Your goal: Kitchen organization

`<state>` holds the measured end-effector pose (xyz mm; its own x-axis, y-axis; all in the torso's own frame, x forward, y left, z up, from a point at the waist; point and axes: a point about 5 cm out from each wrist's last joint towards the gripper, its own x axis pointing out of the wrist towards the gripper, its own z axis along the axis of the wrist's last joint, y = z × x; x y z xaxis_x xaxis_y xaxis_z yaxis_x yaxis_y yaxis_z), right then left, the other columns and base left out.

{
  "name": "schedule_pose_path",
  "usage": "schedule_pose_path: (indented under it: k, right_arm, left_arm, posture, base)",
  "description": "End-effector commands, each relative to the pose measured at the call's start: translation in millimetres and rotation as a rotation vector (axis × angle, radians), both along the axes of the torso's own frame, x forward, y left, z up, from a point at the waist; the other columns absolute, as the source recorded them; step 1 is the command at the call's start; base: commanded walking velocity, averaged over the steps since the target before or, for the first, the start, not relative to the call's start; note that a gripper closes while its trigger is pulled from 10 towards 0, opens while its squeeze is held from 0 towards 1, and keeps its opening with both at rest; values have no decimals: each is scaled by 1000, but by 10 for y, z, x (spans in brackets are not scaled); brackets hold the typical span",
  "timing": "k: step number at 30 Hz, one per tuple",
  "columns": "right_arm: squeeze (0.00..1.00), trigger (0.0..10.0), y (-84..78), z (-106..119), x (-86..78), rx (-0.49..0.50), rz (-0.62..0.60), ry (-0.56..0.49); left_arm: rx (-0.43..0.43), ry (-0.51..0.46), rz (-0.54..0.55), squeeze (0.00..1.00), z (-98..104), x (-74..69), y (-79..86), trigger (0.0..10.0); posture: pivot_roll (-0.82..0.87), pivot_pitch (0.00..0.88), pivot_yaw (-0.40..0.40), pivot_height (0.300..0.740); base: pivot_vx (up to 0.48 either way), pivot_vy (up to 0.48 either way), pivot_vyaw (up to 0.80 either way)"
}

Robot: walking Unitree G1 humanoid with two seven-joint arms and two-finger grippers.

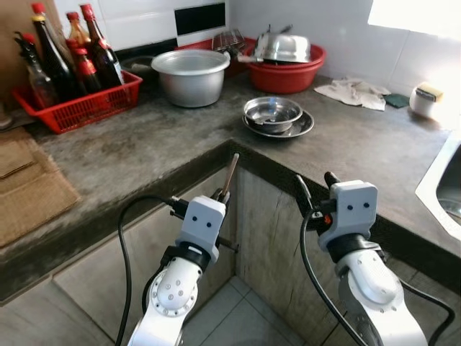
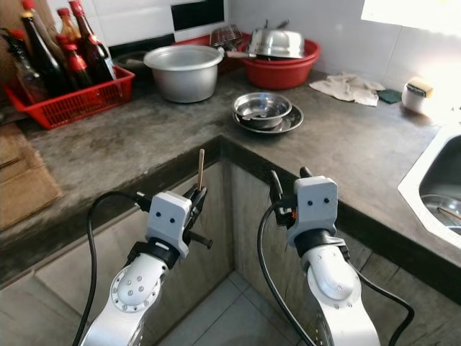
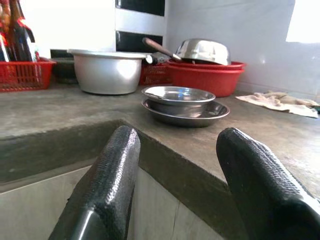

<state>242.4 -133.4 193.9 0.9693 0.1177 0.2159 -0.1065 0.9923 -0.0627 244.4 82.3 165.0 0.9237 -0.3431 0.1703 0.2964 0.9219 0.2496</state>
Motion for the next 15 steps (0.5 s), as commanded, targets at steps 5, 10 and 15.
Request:
schedule_pose_path:
  k: [5, 10, 15]
  right_arm:
    - [0, 10000, 14, 26, 8, 5, 2, -9]
    - [0, 10000, 12, 24, 11, 4, 0, -5]
    - [0, 10000, 11, 10, 11, 7, -4, 1]
  left_arm:
    - [17, -29, 2, 0, 46, 34, 24, 10000]
    - [19, -29, 0, 0, 51, 34, 22, 10000]
    - [13, -27, -3, 0, 53, 15, 5, 10000]
  posture:
    - [21, 24, -6, 740]
    - [22, 33, -7, 740]
    - [24, 35, -7, 740]
  base:
    - [-282, 0, 0]
    - [-282, 0, 0]
    - [-283, 0, 0]
